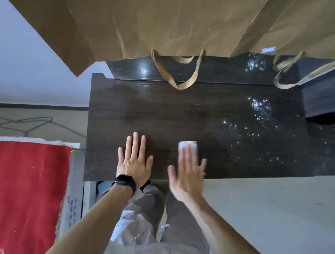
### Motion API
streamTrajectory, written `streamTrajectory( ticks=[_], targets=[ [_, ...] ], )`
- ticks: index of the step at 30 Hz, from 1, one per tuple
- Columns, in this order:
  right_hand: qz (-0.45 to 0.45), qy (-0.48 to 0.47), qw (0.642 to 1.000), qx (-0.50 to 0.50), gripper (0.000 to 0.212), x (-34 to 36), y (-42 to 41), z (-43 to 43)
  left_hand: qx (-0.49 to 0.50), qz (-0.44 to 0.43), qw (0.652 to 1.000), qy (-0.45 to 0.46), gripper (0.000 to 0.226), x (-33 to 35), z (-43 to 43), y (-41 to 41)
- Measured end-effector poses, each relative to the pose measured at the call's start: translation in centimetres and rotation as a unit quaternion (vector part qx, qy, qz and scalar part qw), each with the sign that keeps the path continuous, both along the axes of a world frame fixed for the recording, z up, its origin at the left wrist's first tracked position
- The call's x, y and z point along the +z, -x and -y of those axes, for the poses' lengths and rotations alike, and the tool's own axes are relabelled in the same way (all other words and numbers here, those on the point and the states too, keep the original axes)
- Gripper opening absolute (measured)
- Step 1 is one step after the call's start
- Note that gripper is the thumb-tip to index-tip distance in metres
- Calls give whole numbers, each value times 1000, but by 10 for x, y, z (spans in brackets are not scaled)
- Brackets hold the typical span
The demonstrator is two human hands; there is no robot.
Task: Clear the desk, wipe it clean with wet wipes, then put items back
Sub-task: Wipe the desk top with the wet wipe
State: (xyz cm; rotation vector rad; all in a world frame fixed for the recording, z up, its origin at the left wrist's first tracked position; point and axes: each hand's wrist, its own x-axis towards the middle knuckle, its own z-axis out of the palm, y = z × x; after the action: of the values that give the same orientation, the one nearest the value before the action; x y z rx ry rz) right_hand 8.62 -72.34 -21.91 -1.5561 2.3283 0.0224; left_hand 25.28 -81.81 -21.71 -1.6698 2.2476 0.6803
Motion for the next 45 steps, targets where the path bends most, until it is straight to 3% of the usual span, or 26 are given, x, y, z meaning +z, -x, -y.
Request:
streamTrajectory(
  ticks=[2, 4, 6, 8, 12, 14, 16, 19, 21, 25, 27, 29, 31, 35, 37, 42, 45],
  targets=[
    [41, 13, 992, 122, 68, 2, -18, 4, 5, -2, 1000, -7, 70, 1, 0, 0],
    [42, 29, 984, 169, 65, -1, 2, 6, 7, -3, 1000, -8, 71, 2, 2, 1],
    [4, 23, 995, 101, 65, -6, 46, 2, 12, 3, 1000, -3, 72, 5, 1, 5],
    [-29, -10, 999, -41, 66, -9, 102, 1, 35, 4, 999, -1, 75, 6, 0, 13],
    [-4, -15, 975, -222, 70, -5, 141, 8, 35, -23, 999, -5, 69, 9, 8, 42],
    [-15, -5, 986, -164, 70, -3, 105, 9, 35, -27, 999, -21, 68, 9, 14, 60],
    [4, 15, 1000, 15, 66, -1, 62, 4, 56, -12, 998, -39, 69, 8, 17, 72],
    [44, 50, 979, 192, 63, -1, 65, 22, 58, 12, 996, -61, 66, 6, 18, 74],
    [17, 45, 986, 162, 62, -7, 104, 44, 55, 26, 995, -76, 66, 8, 20, 74],
    [-17, -8, 998, -61, 66, -12, 188, 54, 63, 41, 993, -89, 66, 12, 21, 79],
    [-9, -6, 993, -114, 68, -7, 189, 46, 69, 45, 993, -84, 65, 13, 21, 81],
    [-6, 4, 998, -64, 68, -2, 160, 41, 79, 47, 993, -78, 65, 12, 20, 82],
    [6, 8, 998, 69, 66, -5, 126, 45, 87, 46, 992, -72, 65, 11, 19, 84],
    [31, 37, 972, 228, 64, -9, 124, 103, 98, 62, 991, -73, 64, 10, 19, 86],
    [12, 29, 976, 215, 63, -11, 150, 115, 101, 64, 990, -74, 63, 12, 19, 88],
    [-4, -1, 999, 32, 68, -8, 186, 76, 107, 52, 990, -71, 63, 14, 20, 88],
    [-9, 6, 993, 114, 70, -6, 151, 71, 116, 53, 990, -67, 63, 13, 20, 89]
  ],
)
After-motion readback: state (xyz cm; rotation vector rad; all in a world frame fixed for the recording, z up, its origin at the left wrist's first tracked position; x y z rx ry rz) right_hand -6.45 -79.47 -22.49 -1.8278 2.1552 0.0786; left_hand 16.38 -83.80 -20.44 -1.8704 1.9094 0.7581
